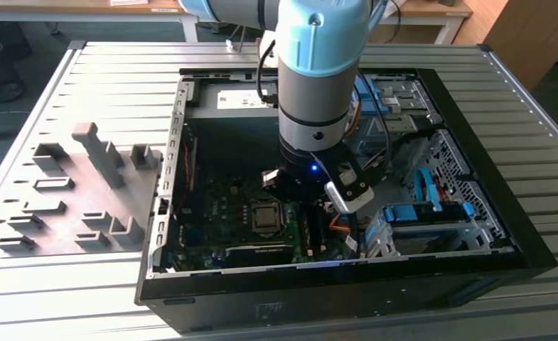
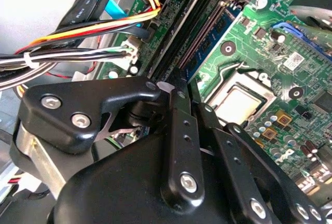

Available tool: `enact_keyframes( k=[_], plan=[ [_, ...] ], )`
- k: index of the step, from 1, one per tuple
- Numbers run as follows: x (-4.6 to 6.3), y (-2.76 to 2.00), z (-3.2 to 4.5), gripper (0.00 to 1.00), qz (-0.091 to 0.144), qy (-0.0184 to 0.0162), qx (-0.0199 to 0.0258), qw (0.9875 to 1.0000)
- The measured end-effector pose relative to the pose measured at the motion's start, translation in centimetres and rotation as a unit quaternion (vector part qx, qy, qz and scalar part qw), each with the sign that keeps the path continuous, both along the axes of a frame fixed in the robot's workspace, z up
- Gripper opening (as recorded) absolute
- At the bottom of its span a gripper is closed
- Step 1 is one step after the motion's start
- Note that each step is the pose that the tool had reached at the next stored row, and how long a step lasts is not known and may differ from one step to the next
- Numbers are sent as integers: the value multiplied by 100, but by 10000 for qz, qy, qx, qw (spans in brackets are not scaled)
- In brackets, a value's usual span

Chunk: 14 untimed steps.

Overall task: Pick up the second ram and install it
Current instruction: 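Insert the second ram into the second slot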

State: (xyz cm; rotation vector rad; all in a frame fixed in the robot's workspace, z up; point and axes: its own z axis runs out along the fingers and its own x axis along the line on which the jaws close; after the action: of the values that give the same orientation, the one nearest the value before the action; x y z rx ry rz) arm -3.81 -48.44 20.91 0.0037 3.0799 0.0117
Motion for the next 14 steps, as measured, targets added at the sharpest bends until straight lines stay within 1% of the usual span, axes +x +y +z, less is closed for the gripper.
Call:
enact_keyframes(
  k=[2, 4, 5, 14],
  plan=[
    [1, 3, 11, 14, 6, -1, -7, 10000],
    [0, 5, 19, 14, 14, 2, -29, 10000],
    [0, 9, 20, 14, 16, 2, -31, 10000],
    [0, 10, -6, 14, 26, 8, -33, 10000]
  ],
)
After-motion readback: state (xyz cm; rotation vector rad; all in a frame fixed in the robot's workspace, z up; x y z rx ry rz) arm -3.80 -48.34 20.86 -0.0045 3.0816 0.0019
